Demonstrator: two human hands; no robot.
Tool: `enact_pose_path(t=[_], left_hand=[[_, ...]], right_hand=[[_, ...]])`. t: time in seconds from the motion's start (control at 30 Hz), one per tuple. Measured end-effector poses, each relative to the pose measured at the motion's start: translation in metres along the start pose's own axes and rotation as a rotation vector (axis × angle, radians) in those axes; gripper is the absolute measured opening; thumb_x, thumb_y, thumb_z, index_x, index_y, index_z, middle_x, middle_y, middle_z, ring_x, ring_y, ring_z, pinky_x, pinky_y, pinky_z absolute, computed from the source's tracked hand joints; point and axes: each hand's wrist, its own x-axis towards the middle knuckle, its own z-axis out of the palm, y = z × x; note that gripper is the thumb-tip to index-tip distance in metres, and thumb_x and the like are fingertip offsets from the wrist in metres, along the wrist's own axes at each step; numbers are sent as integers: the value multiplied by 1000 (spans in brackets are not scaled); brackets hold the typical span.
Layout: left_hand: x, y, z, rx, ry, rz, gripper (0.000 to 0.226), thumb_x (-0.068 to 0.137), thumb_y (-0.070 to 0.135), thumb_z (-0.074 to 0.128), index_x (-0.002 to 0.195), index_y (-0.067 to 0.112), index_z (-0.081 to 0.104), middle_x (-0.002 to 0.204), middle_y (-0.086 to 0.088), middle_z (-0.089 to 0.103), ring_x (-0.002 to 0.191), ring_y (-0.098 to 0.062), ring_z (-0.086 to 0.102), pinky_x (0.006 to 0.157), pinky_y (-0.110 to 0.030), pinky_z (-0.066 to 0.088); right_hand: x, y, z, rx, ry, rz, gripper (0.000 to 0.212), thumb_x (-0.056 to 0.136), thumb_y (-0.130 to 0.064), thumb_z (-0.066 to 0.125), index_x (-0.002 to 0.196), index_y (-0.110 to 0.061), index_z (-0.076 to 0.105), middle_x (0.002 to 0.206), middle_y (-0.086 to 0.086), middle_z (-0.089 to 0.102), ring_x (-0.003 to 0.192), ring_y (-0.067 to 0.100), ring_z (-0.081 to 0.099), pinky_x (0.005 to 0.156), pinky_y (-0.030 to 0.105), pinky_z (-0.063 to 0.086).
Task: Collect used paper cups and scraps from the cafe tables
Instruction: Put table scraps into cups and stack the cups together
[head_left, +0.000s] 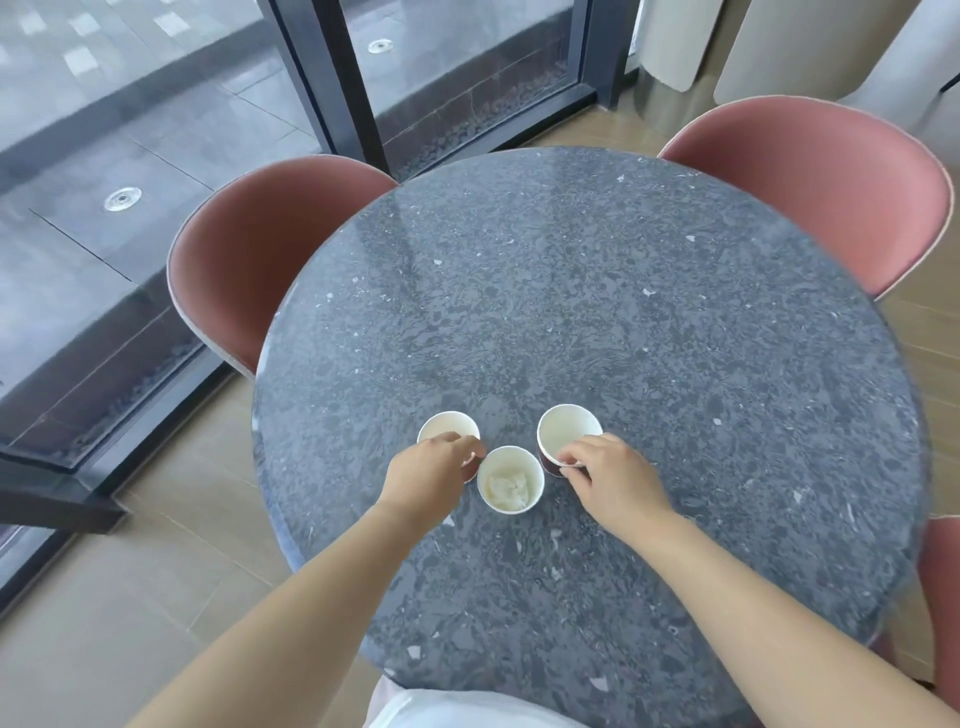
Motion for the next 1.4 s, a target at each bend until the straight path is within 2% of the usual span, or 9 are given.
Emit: enact_pose_path(t=[0.23, 0.37, 0.43, 0.57, 0.67, 0.9, 1.07, 1.27, 1.4], left_hand=[[-12, 3, -1, -22, 39, -59, 26, 87, 18, 50, 103, 37, 58, 106, 12, 60, 89, -19, 59, 63, -31, 51], [-20, 8, 5, -11, -6, -90, 31, 86, 13, 51, 106, 36, 54, 107, 12, 59, 87, -20, 59, 65, -35, 54], [-24, 9, 7, -25, -14, -97, 36, 85, 10, 49, 110, 36, 52, 110, 12, 59, 89, -21, 59, 63, -35, 53], [-28, 11, 6, -41, -28, -88, 43, 84, 12, 50, 120, 36, 45, 113, 12, 60, 95, -20, 59, 65, -34, 51], [-29, 11, 3, -29, -20, -87, 42, 86, 16, 50, 122, 36, 42, 112, 12, 61, 94, -20, 60, 66, -35, 53], [-24, 10, -19, -18, 101, -62, 42, 85, 10, 46, 117, 37, 45, 110, 12, 62, 92, -20, 60, 63, -33, 50], [-14, 21, -44, -35, 243, -24, 38, 86, 14, 48, 117, 36, 45, 109, 13, 63, 91, -22, 61, 61, -29, 45], [-2, 56, -71, -23, 374, 125, 36, 85, 10, 49, 112, 35, 49, 104, 14, 64, 88, -19, 59, 56, -26, 41], [2, 83, -64, -11, 369, 219, 36, 86, 9, 50, 114, 32, 52, 105, 13, 65, 92, -19, 60, 59, -31, 46]], right_hand=[[-5, -8, -3, -23, 37, -107, 22, 80, -16, 64, 102, -18, 64, 101, -3, 63, 102, 21, 52, 77, 33, 46], [-12, -26, 0, -30, 73, -265, 33, 63, 6, 68, 88, -16, 68, 86, 1, 64, 82, 27, 60, 61, 38, 52], [-16, -29, 4, -44, 44, -280, 35, 61, 8, 67, 85, -17, 68, 87, 2, 63, 82, 28, 60, 62, 36, 50], [-18, -30, 11, -74, -16, -267, 25, 72, 0, 64, 89, -18, 71, 99, 7, 62, 95, 30, 56, 74, 39, 47], [-17, -34, 11, -105, -18, -265, 7, 79, -13, 66, 80, -15, 72, 102, 7, 62, 99, 31, 54, 76, 38, 45], [-14, -40, -2, 5, 144, -317, 11, 69, -9, 77, 68, -14, 67, 80, 2, 63, 76, 27, 59, 55, 32, 49], [-8, -38, -29, 100, 284, -336, 8, 76, -8, 71, 76, -13, 65, 86, -1, 65, 85, 24, 59, 66, 34, 52], [-10, -9, -71, 66, 505, -224, 11, 75, -9, 72, 81, -16, 66, 90, -5, 64, 90, 15, 52, 72, 24, 46], [-22, 21, -81, 18, 543, -107, 13, 74, -6, 72, 80, -15, 66, 90, -3, 64, 89, 18, 54, 67, 23, 44]])
